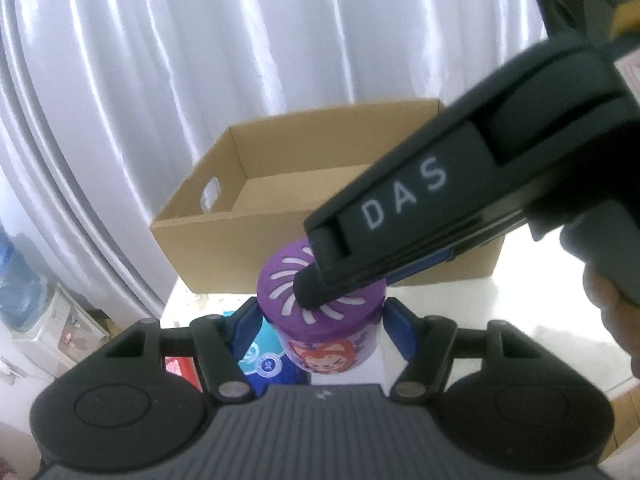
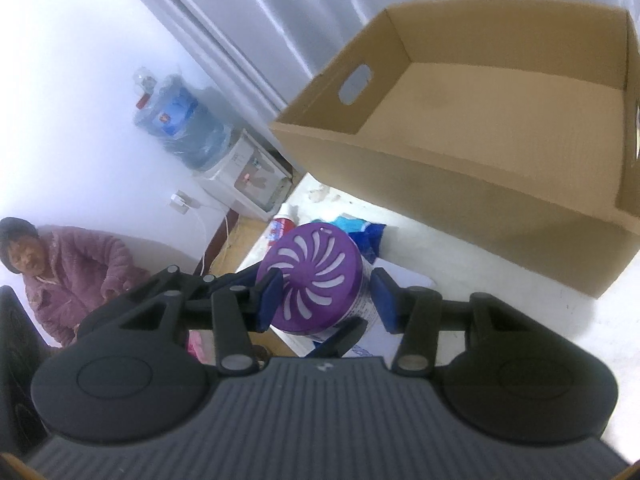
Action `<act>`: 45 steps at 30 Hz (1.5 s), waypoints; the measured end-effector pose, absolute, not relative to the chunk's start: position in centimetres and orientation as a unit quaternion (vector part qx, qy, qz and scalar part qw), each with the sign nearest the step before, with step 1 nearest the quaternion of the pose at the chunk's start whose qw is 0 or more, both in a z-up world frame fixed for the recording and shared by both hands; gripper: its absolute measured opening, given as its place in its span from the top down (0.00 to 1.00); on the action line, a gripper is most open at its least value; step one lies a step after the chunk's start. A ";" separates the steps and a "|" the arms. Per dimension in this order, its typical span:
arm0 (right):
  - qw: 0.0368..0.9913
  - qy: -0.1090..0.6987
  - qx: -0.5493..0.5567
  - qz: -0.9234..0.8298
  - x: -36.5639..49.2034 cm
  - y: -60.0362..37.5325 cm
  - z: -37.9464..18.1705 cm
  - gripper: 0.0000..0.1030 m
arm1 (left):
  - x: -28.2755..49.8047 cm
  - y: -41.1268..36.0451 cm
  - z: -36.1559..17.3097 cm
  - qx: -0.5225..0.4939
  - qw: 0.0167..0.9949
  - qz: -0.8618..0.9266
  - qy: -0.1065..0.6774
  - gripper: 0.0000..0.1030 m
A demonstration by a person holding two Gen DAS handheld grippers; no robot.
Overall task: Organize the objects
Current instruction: 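Carry the jar over the cardboard box and open the right gripper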
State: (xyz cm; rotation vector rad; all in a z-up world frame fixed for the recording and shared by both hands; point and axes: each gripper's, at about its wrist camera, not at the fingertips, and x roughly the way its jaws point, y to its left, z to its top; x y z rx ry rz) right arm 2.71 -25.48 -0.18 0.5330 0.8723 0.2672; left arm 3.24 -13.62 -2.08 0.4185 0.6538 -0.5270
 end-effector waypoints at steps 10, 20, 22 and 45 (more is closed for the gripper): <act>0.875 0.398 0.237 0.140 4.5 -26.0 4.2 0.54 | 7.1 -15.1 1.4 0.204 0.902 -0.251 0.286 0.35; 0.879 0.396 0.234 0.126 14.1 -28.7 8.2 0.54 | 20.0 -18.5 4.4 0.170 0.896 -0.279 0.299 0.35; 0.875 0.401 0.243 0.121 16.9 -29.8 8.2 0.54 | 23.2 -19.6 4.4 0.167 0.892 -0.283 0.309 0.35; 0.808 0.473 0.344 0.069 35.7 -40.9 -2.4 0.55 | 48.4 -36.4 -4.2 0.189 0.835 -0.268 0.442 0.35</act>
